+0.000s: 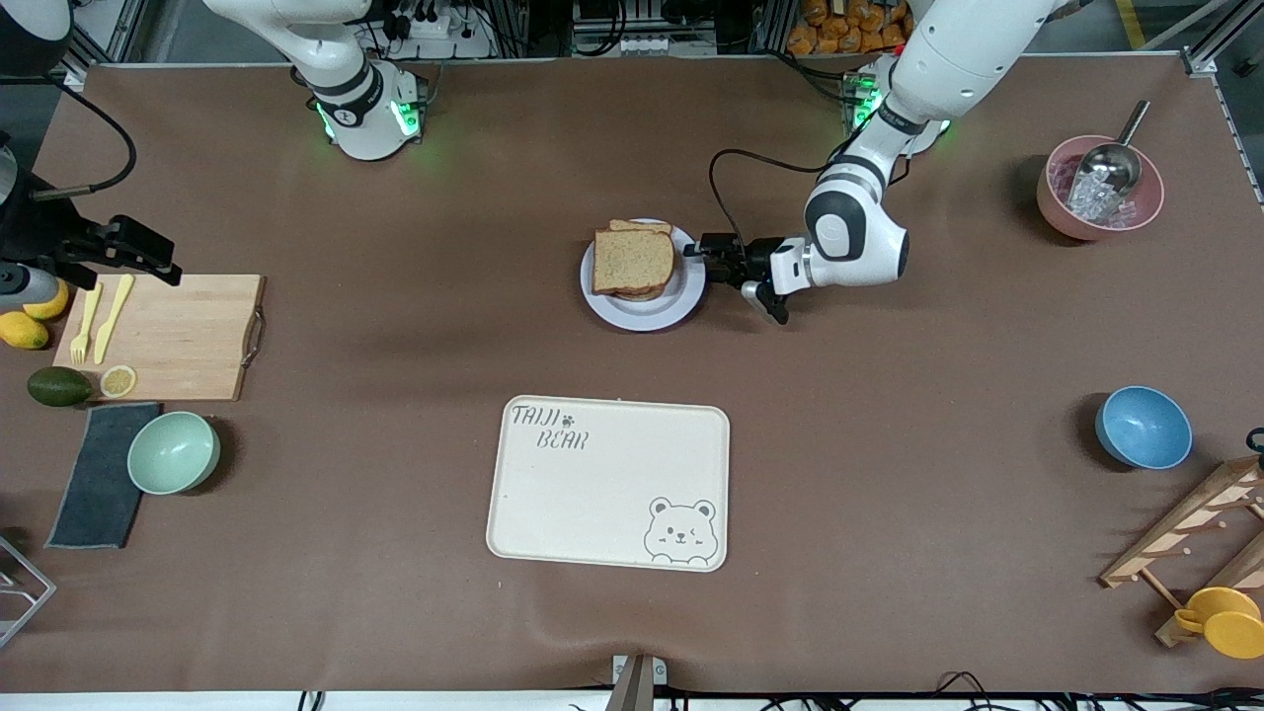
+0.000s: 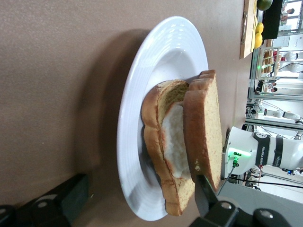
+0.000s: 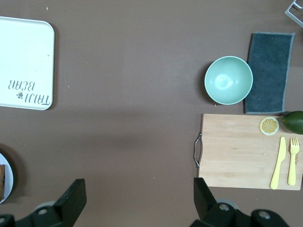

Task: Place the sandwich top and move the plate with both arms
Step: 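Close the left gripper on the plate rim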

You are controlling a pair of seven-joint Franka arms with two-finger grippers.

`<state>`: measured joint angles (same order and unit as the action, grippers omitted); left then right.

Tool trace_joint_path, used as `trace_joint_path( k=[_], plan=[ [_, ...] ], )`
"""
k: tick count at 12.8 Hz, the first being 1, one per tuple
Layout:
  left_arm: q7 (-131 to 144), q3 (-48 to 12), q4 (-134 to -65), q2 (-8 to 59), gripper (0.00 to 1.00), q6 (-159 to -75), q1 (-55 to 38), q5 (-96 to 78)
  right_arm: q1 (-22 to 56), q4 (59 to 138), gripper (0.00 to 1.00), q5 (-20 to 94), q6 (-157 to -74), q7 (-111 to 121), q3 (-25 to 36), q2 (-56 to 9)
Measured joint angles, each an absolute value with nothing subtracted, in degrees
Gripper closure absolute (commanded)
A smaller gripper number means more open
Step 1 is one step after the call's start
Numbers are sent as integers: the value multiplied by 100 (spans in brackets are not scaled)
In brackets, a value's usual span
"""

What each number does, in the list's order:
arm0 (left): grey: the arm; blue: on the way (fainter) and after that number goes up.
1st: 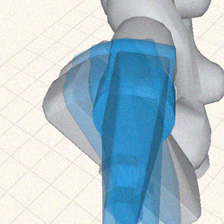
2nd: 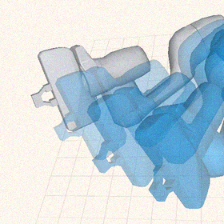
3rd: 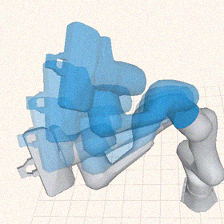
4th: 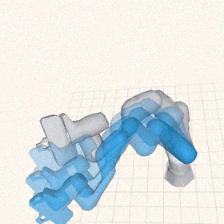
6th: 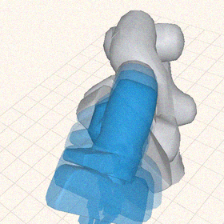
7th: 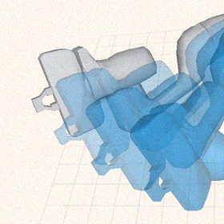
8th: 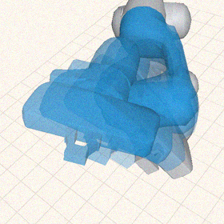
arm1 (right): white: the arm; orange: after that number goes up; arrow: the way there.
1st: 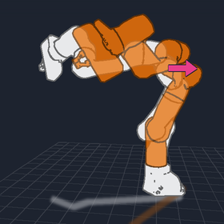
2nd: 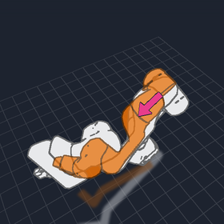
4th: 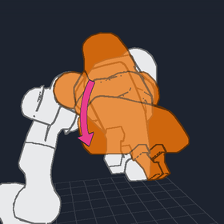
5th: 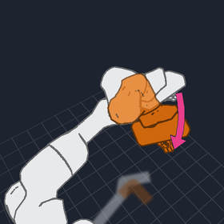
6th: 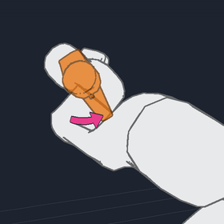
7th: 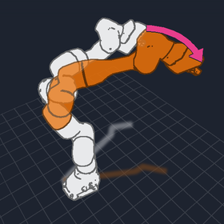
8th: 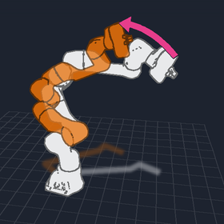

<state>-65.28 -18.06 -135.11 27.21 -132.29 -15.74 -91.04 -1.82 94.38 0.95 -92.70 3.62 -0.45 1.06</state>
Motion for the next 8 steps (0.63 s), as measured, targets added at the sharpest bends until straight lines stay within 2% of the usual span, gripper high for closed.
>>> trace_joint_path(
  k=[8],
  plan=[
    [-6529,-1783,-13288,2730,0,-13247,-1559,-9394,-182,9438,0,96,-9271,362,-40,106]
  ],
)
